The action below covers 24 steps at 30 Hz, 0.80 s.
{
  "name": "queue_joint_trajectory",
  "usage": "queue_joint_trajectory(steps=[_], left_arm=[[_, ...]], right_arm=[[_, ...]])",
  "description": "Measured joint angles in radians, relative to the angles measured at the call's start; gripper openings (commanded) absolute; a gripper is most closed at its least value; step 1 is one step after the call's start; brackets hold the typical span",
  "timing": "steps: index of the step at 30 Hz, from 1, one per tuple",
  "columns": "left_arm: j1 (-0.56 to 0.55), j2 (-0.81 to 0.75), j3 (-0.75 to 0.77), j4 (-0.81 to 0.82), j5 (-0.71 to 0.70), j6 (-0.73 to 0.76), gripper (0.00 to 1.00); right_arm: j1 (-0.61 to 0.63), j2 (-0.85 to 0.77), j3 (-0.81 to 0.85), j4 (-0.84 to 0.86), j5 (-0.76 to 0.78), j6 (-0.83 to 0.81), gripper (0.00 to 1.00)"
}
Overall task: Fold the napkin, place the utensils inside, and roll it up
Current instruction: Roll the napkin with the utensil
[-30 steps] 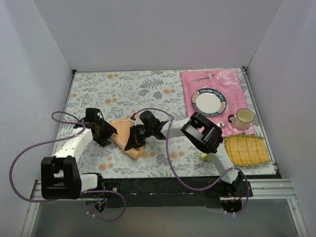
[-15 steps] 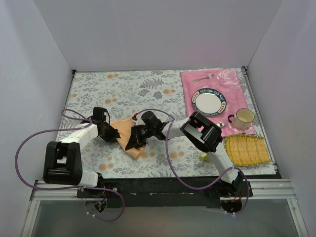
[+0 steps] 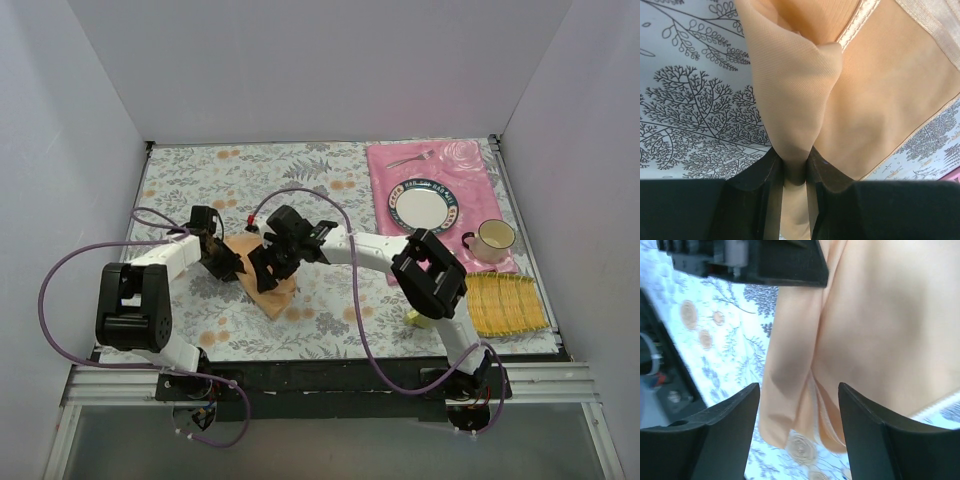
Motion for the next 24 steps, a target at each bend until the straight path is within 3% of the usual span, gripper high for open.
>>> queue_joint_trajectory(steps=[12, 18, 24], left_arm=[[0.001, 0.071, 0.086, -0.12, 0.039, 0.0, 0.0], [0.001, 0.072, 0.086, -0.159, 0.06, -0.011, 0.0], [0.001, 0.076, 0.086, -0.185, 0.08, -0.017, 0.0]], right_arm=[[0.254, -0.085, -0.066, 0.043, 0.517, -0.269, 0.77], [0.302, -0.015, -0.044, 0.087, 0.68, -0.324, 0.74], [0.323, 0.029, -0.036, 0.142, 0.821, -0.364, 0.6]])
